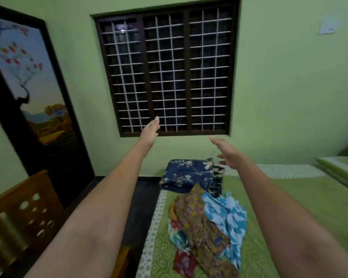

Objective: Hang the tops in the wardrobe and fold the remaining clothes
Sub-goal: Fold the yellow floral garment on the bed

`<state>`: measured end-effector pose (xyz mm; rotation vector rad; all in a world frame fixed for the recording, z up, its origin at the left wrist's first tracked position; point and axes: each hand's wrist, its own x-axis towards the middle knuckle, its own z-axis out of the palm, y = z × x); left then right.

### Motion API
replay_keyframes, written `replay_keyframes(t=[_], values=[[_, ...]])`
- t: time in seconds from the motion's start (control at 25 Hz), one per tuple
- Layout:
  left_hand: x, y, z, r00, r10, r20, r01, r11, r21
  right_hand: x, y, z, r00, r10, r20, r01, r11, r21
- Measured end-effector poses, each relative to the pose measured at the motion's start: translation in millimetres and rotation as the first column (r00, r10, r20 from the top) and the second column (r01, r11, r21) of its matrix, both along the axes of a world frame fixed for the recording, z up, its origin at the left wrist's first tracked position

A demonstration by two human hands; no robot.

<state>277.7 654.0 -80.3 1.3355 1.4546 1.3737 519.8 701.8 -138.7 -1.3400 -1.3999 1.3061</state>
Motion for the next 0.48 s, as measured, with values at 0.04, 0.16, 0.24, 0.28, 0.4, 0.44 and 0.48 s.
replay_keyframes(t=[0.04, 0.16, 0.24, 0.28, 0.4, 0.44, 0.48], values=[[2.8, 11.4, -7.5, 0.999, -0.042, -0.008, 0.042, 0.999, -0.021, 5.8, 2.8, -4.7, 0.999, -0.037, 0.007, 0.037, 0.999, -0.019], [7.1, 48.8, -46.6, 0.991, -0.129, -0.038, 0.124, 0.987, -0.100, 18.2, 11.3, -34.1, 0.990, -0.119, 0.074, 0.126, 0.988, -0.093], [7.2, 73.0, -80.3, 0.991, -0.124, -0.039, 0.117, 0.980, -0.158, 23.9, 20.7, -66.0, 0.972, -0.154, 0.178, 0.181, 0.973, -0.144], [8.2, 85.6, -103.0, 0.993, -0.115, -0.032, 0.106, 0.974, -0.200, 27.1, 27.2, -88.4, 0.955, -0.162, 0.250, 0.209, 0.962, -0.174], [14.0, 110.9, -186.3, 0.995, -0.076, -0.065, 0.049, 0.936, -0.348, 30.1, 43.7, -162.8, 0.916, -0.132, 0.378, 0.243, 0.934, -0.263], [15.7, 117.3, -217.4, 0.991, -0.076, -0.108, 0.027, 0.917, -0.398, 30.2, 51.2, -188.6, 0.906, -0.104, 0.410, 0.245, 0.920, -0.306], [17.9, 124.2, -252.9, 0.983, -0.096, -0.159, 0.013, 0.891, -0.455, 28.5, 59.6, -219.3, 0.894, -0.072, 0.442, 0.244, 0.906, -0.346]])
